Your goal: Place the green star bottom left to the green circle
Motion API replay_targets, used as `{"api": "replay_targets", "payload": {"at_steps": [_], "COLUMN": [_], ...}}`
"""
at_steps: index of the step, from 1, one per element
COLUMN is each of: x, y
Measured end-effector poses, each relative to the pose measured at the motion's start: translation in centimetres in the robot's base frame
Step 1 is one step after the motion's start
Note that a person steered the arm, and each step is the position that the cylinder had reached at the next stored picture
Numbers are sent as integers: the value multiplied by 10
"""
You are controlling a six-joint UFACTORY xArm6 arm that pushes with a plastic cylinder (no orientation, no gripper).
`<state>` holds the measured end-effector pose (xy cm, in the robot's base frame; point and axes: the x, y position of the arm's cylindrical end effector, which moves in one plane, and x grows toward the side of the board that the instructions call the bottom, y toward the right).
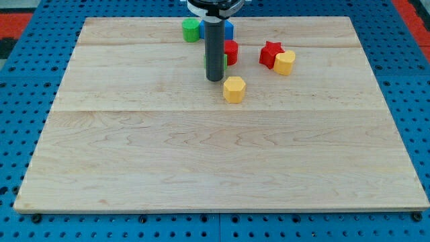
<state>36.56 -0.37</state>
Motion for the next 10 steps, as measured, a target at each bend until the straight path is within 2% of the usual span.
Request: {"api": "replay_targets", "payload": {"at_steps": [4, 5, 6, 7, 8, 9, 10], "x": [1, 1, -17, -48, -20, -20, -57], "y": [-3, 61, 46, -4, 5, -30, -42]}}
